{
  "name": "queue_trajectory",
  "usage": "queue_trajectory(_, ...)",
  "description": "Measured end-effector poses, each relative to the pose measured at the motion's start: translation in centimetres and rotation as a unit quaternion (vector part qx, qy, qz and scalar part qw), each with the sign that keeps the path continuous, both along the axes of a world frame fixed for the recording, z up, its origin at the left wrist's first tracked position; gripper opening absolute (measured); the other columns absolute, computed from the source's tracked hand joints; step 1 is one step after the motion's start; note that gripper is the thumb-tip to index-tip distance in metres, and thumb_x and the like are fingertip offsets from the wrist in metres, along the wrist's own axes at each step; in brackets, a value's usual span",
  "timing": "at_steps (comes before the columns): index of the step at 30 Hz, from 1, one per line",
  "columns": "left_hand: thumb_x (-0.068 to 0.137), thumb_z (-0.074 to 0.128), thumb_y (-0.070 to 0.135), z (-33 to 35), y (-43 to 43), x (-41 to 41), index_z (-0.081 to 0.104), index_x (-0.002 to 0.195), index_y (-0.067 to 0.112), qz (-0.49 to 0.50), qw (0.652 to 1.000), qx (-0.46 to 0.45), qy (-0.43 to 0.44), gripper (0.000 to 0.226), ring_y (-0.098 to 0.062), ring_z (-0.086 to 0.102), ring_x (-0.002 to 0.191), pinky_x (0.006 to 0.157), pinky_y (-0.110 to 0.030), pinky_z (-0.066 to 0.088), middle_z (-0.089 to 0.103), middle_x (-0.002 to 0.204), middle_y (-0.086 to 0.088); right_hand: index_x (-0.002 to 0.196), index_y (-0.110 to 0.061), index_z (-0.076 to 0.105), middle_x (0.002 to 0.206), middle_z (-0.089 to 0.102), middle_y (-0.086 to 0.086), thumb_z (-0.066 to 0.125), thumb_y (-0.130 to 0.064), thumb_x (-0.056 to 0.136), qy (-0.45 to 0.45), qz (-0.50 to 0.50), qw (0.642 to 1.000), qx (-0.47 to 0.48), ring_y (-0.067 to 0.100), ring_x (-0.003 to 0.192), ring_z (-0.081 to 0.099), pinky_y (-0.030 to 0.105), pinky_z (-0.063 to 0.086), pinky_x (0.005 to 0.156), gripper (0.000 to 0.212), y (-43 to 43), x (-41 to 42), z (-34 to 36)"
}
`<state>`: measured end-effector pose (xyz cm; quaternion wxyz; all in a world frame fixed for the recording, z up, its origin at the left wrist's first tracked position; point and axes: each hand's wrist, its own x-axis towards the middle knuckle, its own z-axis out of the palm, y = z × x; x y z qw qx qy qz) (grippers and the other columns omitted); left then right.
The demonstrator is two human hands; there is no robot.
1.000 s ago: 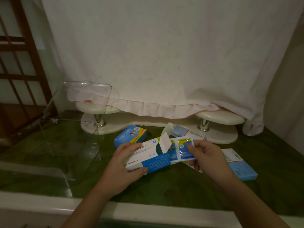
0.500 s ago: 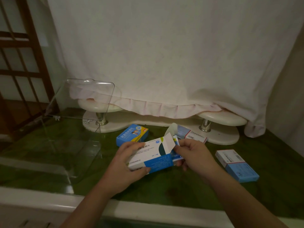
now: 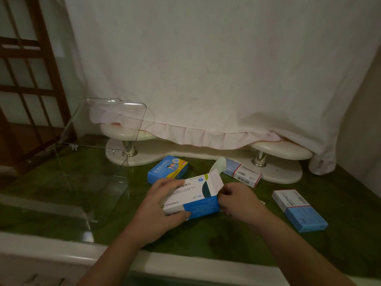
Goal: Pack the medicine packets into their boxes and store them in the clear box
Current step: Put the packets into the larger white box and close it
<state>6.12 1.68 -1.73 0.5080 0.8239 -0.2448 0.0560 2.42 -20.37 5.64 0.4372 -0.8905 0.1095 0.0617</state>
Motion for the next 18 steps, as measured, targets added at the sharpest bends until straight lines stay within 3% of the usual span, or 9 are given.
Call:
queue_trajectory(5, 0.072, 0.085, 0.034, 0.0, -0.1, 0.0, 0.051, 0.130, 0.048, 0.004, 1.000, 0.002, -0.005, 0.069, 0.010, 0.037, 0.125, 0.097, -0.020, 0.049, 0.036, 0.132, 0.032, 0.083, -0.028, 0.054, 0.088, 0.060, -0.004, 0.057, -0.014, 0.095, 0.004, -0.005, 1.000, -0.015, 0.006, 0.066, 0.055, 0.015, 0.040, 0.048, 0.019, 0.1, 0.3, 0.5)
queue_trajectory(8, 0.072, 0.085, 0.034, 0.0, -0.1, 0.0, 0.051, 0.130, 0.047, 0.002, 1.000, 0.003, -0.004, 0.069, 0.009, 0.037, 0.125, 0.096, -0.019, 0.048, 0.036, 0.132, 0.031, 0.101, -0.020, 0.060, 0.090, 0.059, -0.006, 0.056, -0.012, 0.095, 0.007, -0.010, 1.000, -0.015, 0.008, 0.072, 0.058, 0.018, 0.044, 0.053, 0.010, 0.3, 0.6, 0.6)
queue_trajectory(12, 0.071, 0.085, 0.034, 0.1, -0.1, 0.0, 0.051, 0.129, 0.050, 0.001, 1.000, 0.006, -0.001, 0.069, 0.007, 0.037, 0.127, 0.098, -0.024, 0.050, 0.037, 0.133, 0.031, 0.119, -0.019, 0.057, 0.092, 0.059, -0.003, 0.053, -0.011, 0.096, 0.038, -0.015, 0.999, -0.009, 0.011, 0.074, 0.059, 0.020, 0.049, 0.057, 0.024, 0.5, 0.9, 0.2)
queue_trajectory(18, 0.071, 0.085, 0.034, 0.2, -0.2, -0.1, 0.051, 0.125, 0.055, -0.007, 1.000, 0.014, -0.003, 0.067, 0.009, 0.036, 0.127, 0.101, -0.030, 0.050, 0.036, 0.131, 0.035, 0.129, -0.018, 0.052, 0.084, 0.061, 0.007, 0.051, -0.013, 0.097, 0.081, -0.014, 0.997, 0.014, 0.013, 0.063, 0.052, 0.021, 0.042, 0.050, 0.032, -0.1, 1.2, -0.7)
